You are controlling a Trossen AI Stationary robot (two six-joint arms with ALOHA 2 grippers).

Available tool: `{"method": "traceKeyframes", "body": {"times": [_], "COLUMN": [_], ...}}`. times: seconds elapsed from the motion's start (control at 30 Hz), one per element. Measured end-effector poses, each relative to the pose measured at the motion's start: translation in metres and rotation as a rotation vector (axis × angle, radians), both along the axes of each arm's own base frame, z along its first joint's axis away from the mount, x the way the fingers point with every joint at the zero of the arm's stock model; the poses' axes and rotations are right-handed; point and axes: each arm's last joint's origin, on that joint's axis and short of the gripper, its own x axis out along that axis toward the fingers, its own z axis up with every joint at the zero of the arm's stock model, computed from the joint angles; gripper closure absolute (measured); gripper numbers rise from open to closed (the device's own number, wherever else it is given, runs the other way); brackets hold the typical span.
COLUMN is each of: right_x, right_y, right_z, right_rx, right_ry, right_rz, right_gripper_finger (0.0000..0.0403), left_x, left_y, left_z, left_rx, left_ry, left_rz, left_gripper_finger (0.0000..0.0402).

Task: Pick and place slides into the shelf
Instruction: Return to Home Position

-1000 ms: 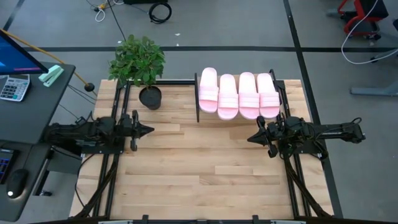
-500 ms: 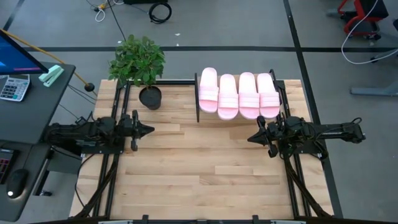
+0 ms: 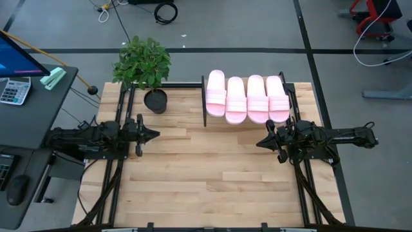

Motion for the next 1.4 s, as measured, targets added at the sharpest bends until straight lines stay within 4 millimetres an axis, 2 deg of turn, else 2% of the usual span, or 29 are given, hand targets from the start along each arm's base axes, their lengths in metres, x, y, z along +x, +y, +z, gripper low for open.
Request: {"method": "traceKeyframes", "body": {"times": [0.2, 0.6, 1.07, 1.4], "right_x": [0.0000, 0.0000, 0.0000, 0.0000], "right_y": [0.0000, 0.0000, 0.0000, 0.0000], "right_z": [0.0001, 0.0002, 0.0002, 0.0001], "right_rx": [0.000, 0.000, 0.000, 0.000], "right_ry": [0.000, -0.001, -0.001, 0.000], "right_rz": [0.000, 0.000, 0.000, 0.000], "right_gripper_finger": [0.0389, 0.0389, 0.0389, 0.0389], "left_x": [0.0000, 0.0000, 0.0000, 0.0000], "left_y": [0.0000, 0.0000, 0.0000, 0.0000], "left_z": [0.0000, 0.0001, 0.0001, 0.0001], "left_rx": [0.000, 0.001, 0.001, 0.001], "left_ry": [0.000, 0.000, -0.001, -0.001], "left_rz": [0.000, 0.000, 0.000, 0.000], "left_gripper_finger": [0.0376, 0.0361, 0.0378, 0.0363]}}
